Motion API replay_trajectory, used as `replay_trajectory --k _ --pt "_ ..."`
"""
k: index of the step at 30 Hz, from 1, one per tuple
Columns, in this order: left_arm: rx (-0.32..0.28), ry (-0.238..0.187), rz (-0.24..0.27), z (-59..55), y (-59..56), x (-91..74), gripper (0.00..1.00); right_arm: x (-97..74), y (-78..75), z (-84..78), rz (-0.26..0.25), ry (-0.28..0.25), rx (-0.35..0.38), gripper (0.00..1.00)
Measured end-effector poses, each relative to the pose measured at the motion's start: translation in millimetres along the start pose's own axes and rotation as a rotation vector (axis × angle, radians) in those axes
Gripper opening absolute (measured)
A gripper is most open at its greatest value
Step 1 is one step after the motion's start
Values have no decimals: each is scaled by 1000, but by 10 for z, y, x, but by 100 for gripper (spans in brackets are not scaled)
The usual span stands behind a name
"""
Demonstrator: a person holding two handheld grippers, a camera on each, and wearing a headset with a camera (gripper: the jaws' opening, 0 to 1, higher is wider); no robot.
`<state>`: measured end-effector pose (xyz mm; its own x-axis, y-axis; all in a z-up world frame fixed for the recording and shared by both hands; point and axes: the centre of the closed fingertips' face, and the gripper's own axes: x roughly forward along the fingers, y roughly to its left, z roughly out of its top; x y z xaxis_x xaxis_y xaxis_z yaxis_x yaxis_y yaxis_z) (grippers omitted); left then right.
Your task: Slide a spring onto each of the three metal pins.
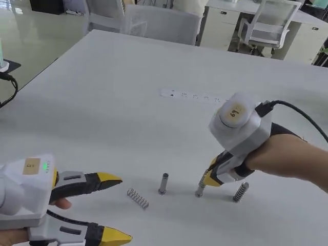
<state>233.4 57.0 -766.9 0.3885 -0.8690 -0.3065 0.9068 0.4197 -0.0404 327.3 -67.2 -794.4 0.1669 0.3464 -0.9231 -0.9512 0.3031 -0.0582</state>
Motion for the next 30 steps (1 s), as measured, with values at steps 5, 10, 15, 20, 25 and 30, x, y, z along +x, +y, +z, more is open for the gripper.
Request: replay_trajectory --k 5,10,15,20,25,30 --pt "1 -1 2 10 5 -6 60 105 -1 -29 3 7 13 8" --pt "3 1 5 4 10 -18 60 187 15 -50 0 23 5 8" --pt "1 1 6 0 10 -19 60 227 24 -61 3 30 10 8" --pt "0 1 5 -2 8 -9 59 238 21 -51 0 26 19 8" --pt "3 0 4 9 7 -2 59 255 37 -70 0 29 23 11" --pt "3 2 3 2 3 -5 59 242 50 -93 -1 25 34 13"
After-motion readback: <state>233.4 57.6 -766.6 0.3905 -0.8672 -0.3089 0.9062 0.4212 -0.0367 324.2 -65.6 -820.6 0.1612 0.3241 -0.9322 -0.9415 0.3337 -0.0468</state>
